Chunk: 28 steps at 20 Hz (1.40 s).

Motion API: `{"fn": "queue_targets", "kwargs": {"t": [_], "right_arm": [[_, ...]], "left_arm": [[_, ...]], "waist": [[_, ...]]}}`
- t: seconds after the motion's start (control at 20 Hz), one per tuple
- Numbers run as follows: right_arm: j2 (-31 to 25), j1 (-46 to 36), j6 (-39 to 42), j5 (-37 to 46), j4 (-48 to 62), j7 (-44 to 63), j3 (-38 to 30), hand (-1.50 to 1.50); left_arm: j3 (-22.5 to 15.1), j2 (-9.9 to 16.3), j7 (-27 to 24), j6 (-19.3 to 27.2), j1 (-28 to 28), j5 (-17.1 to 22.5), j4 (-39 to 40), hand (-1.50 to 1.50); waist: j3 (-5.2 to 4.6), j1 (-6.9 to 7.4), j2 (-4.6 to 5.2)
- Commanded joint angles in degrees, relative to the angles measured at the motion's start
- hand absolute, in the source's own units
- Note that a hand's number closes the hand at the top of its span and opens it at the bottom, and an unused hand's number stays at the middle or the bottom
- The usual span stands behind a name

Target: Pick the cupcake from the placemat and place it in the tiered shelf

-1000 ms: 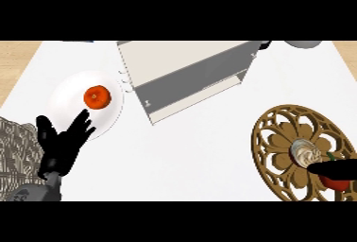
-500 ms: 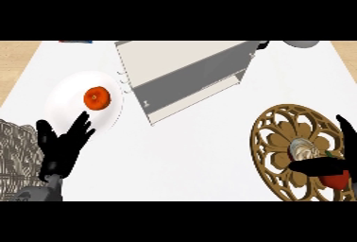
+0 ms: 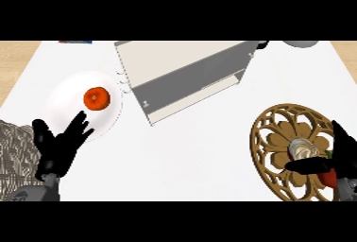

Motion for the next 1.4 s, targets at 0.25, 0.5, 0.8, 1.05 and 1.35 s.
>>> {"fn": "queue_targets", "kwargs": {"t": [0.25, 0.5, 0.8, 1.05, 1.35], "right_arm": [[5.43, -0.06, 0.97, 2.94, 9.57, -7.0, -6.47, -1.5], [8.79, 0.34, 0.33, 6.35, 9.3, -9.09, -7.78, -1.5], [6.64, -3.77, 16.14, 2.89, 14.85, -11.92, -0.71, 1.5], [13.79, -5.81, 7.35, 5.28, 18.83, -19.36, -4.98, 1.5], [16.67, -9.12, 17.72, 6.56, 9.24, -26.59, 9.72, 1.5]], "left_arm": [[2.31, -1.65, -1.07, -2.24, 3.01, -2.76, 0.0, 0.0], [2.07, -4.73, -1.45, -2.08, 3.17, -4.97, 1.2, 0.0], [2.38, -4.14, 2.27, -2.44, 0.95, -4.01, -1.21, 0.0], [3.97, -4.72, 2.16, -3.02, 0.33, -5.55, 0.69, 0.0], [2.38, -5.07, 2.75, -2.84, 0.29, -6.41, -2.06, 0.0]], "waist": [[-0.21, -0.04, 0.17], [-0.21, -0.13, 0.15], [-0.22, 1.25, 0.33], [-0.2, 0.08, 0.24], [-0.22, 3.22, 0.69]]}}
